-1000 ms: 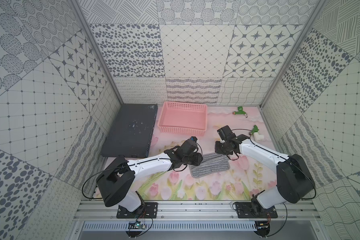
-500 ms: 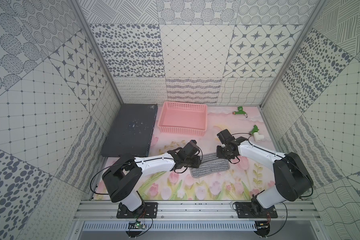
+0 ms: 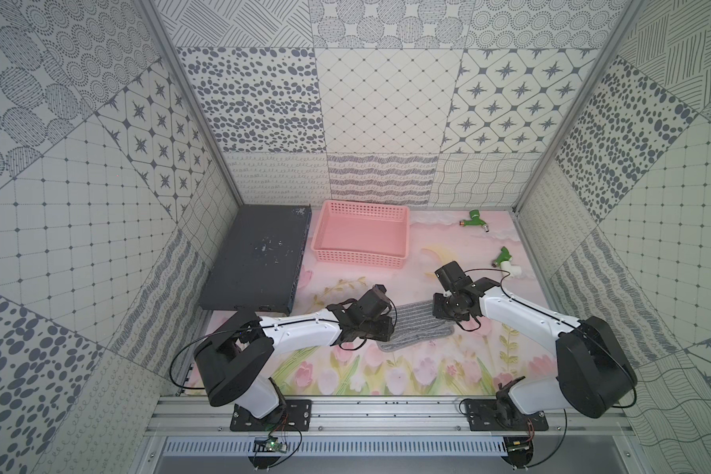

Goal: Fold the square dishcloth
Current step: Smooth out the cleaning item at the center of the board.

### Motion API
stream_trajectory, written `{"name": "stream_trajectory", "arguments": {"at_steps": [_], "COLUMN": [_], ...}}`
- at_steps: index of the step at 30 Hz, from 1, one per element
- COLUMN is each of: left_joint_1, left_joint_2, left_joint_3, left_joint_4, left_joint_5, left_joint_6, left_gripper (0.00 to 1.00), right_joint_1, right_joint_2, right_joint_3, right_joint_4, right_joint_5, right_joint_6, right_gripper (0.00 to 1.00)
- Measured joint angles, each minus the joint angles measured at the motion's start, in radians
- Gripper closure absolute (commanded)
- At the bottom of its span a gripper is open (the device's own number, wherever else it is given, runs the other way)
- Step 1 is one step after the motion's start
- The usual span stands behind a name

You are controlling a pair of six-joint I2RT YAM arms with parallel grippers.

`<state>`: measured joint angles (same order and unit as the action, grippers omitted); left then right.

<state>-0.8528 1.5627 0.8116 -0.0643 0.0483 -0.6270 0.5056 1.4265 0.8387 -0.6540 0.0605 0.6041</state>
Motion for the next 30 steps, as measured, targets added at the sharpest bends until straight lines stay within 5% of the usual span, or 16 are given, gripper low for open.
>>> {"name": "stream_trajectory", "arguments": {"at_steps": [30], "left_joint_1": [-0.020], "left_joint_2": [-0.043], "left_joint_3": [-0.091], "left_joint_4": [-0.016], "left_joint_5": [0.009], "left_joint_6": [-0.054], "left_gripper": [0.71], "right_joint_1": [0.000], "right_joint_2": [-0.027], "right_joint_3": [-0.121], "right_joint_4": [0.000], "right_joint_5": [0.069], "right_joint_6": [0.051], "right_gripper": [0.69]}}
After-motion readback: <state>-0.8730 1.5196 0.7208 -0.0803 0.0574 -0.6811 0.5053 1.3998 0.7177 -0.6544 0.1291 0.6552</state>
